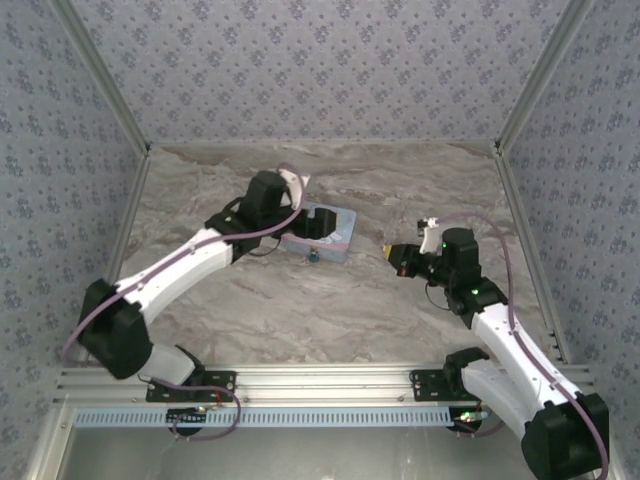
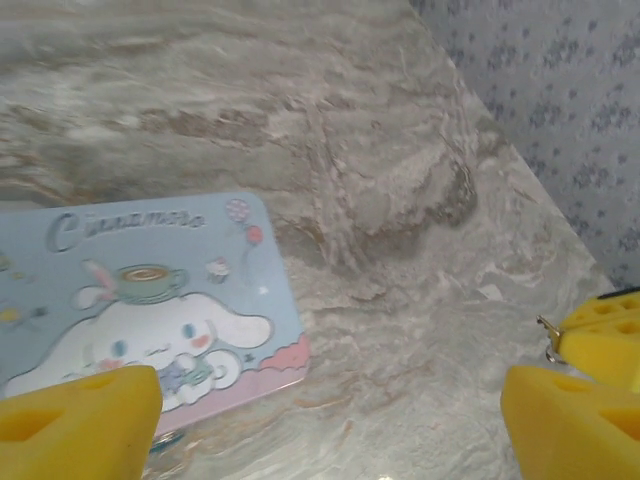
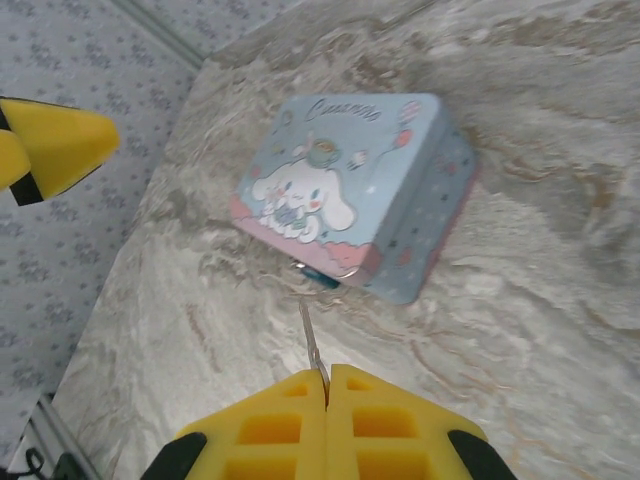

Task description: Unlock a padlock with a key

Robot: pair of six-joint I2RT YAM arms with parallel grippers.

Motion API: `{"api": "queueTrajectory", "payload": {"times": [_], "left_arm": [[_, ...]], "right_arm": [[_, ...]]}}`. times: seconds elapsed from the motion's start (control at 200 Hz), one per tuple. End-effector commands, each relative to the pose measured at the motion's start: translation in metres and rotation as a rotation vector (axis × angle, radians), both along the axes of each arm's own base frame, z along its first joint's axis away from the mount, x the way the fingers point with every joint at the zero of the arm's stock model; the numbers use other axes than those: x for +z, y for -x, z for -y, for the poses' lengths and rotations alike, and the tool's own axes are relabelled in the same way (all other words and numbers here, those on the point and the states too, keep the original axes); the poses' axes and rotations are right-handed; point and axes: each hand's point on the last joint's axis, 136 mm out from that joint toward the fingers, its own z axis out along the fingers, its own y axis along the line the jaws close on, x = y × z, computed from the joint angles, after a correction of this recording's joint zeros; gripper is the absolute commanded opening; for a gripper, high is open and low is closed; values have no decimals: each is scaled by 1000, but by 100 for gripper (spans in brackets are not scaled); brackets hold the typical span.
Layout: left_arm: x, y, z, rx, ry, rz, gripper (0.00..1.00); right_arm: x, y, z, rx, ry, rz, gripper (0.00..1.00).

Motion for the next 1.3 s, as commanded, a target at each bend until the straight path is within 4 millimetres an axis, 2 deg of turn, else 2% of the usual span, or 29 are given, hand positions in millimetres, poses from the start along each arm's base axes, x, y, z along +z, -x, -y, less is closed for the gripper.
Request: {"api": "queueTrajectory", "payload": {"times": [0.0,0.085,0.29,0.505,0.814,1.084,1.294], "left_arm": [[-31,-1,-20,40,-52,43,88],[-52,6,-25,22,-56,87,88],[-84,14,-24,-19,-30,142,87],[-100,18,-8,-115,-16,125,83],[-137,11,-2,-92,17,51,79],[-163,9,-14,-22,-17,17,77],[-180,5,-16,3,-38,1,77]], "right_arm": [[-1,-1,-14,23,-40,25,0],[-7,-1,-21,33,-68,17,0],[-13,2,-31,35,-79,32,0],[-6,9,-38,61,-82,60,0],[-4,23,-34,57,-79,96,0],[-4,22,-30,32,-68,111,0],[0,18,-39,73,-60,107,0]]}}
